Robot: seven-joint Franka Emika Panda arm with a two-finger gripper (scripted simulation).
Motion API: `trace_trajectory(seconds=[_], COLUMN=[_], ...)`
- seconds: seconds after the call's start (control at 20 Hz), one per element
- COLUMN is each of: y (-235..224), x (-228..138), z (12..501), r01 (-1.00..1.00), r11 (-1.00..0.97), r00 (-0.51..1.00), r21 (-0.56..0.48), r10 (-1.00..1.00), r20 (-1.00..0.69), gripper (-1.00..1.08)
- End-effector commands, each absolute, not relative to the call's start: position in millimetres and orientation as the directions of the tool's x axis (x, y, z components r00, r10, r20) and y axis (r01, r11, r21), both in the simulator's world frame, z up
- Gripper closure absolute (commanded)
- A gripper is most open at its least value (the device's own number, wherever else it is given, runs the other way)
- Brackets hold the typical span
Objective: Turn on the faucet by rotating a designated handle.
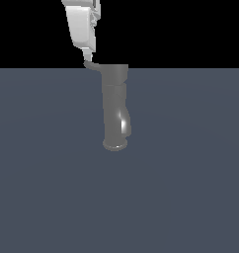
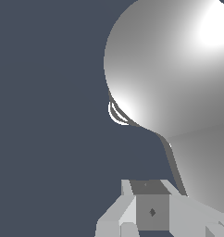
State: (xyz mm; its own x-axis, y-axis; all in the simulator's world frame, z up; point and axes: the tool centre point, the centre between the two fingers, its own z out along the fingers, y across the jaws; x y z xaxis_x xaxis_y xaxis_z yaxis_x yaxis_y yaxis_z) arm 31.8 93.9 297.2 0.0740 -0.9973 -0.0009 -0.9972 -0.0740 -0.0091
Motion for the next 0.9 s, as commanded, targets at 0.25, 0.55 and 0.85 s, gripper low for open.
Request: trace_trajectory(seconds=[0.25, 0.55, 0.85], y=[100, 96, 86], x=[6, 0, -16], z=[297, 297, 297], r01=[-0.997, -0.997, -0.997], r11=[-0.078, -0.081, -0.080], r00=[0.078, 0.081, 0.080], r21=[0.000, -0.005, -0.004], r10=[-0.997, -0.997, -0.997], r20=[0.000, 0.001, 0.001], gripper=[1.08, 1.08, 1.08])
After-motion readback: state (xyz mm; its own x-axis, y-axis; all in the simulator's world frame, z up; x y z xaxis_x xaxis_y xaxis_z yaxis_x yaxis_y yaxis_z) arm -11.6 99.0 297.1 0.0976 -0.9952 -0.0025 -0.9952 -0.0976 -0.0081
